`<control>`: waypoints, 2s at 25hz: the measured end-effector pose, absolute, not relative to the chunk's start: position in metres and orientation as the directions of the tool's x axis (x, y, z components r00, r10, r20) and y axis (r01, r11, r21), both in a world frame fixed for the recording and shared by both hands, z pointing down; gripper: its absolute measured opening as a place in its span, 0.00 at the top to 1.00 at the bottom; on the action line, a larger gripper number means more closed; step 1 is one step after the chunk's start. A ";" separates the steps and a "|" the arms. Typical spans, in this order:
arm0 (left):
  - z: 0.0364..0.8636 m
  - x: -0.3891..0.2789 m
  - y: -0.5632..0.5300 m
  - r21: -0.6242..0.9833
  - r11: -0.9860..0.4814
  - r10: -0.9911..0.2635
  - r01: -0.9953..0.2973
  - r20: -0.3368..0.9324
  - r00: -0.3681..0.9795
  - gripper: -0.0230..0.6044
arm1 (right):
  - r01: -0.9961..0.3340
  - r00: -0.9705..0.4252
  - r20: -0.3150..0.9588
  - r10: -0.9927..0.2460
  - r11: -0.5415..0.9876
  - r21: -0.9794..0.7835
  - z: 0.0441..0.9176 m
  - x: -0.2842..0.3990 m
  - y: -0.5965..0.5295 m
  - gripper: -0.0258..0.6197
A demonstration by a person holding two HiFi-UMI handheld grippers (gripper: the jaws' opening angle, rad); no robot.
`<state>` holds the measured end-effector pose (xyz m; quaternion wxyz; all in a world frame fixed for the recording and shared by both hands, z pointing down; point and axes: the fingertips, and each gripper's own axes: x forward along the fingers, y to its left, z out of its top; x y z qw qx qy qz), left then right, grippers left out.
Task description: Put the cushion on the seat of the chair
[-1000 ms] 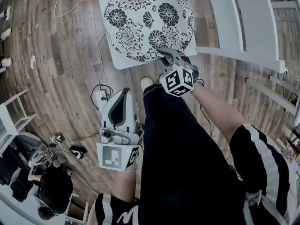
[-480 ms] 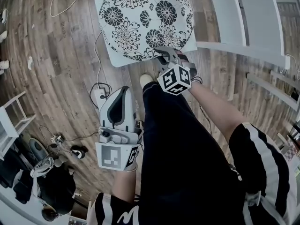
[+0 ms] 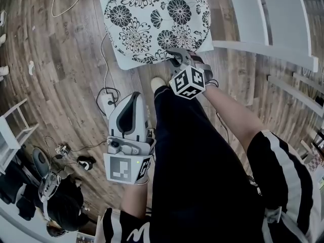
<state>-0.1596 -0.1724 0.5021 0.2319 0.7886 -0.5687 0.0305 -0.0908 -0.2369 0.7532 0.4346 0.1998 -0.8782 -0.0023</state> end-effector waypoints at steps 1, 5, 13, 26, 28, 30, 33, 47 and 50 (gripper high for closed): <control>0.502 -0.160 -0.173 0.332 -0.246 -0.882 -0.911 0.312 0.352 0.96 | -0.347 -0.538 0.768 -0.346 0.922 0.173 0.755 -0.091 -0.237 0.91; 0.504 -0.159 -0.175 0.334 -0.245 -0.882 -0.910 0.314 0.352 0.96 | -0.333 -0.519 0.797 -0.309 0.932 0.144 0.765 -0.091 -0.236 0.91; 0.500 -0.157 -0.175 0.343 -0.260 -0.877 -0.903 0.308 0.369 0.96 | -0.323 -0.508 0.813 -0.285 0.938 0.126 0.767 -0.091 -0.236 0.91; 0.502 -0.155 -0.174 0.343 -0.286 -0.871 -0.894 0.296 0.393 0.96 | -0.298 -0.525 0.810 -0.263 0.948 0.115 0.768 -0.089 -0.227 0.73; 0.502 -0.155 -0.172 0.343 -0.290 -0.870 -0.894 0.296 0.395 0.96 | -0.290 -0.532 0.809 -0.252 0.951 0.105 0.768 -0.088 -0.226 0.69; 0.503 -0.154 -0.170 0.343 -0.293 -0.868 -0.893 0.296 0.399 0.96 | -0.277 -0.533 0.811 -0.242 0.955 0.103 0.768 -0.088 -0.224 0.67; 0.502 -0.153 -0.169 0.342 -0.296 -0.866 -0.892 0.298 0.402 0.96 | -0.234 -0.532 0.817 -0.222 0.966 0.110 0.768 -0.090 -0.219 0.62; 0.495 -0.144 -0.175 0.332 -0.316 -0.862 -0.889 0.290 0.415 0.96 | -0.246 -0.574 0.796 -0.190 0.968 0.054 0.744 -0.095 -0.210 0.58; 0.494 -0.145 -0.178 0.326 -0.314 -0.865 -0.892 0.288 0.410 0.96 | -0.305 -0.614 0.757 -0.221 0.952 0.030 0.725 -0.095 -0.215 0.58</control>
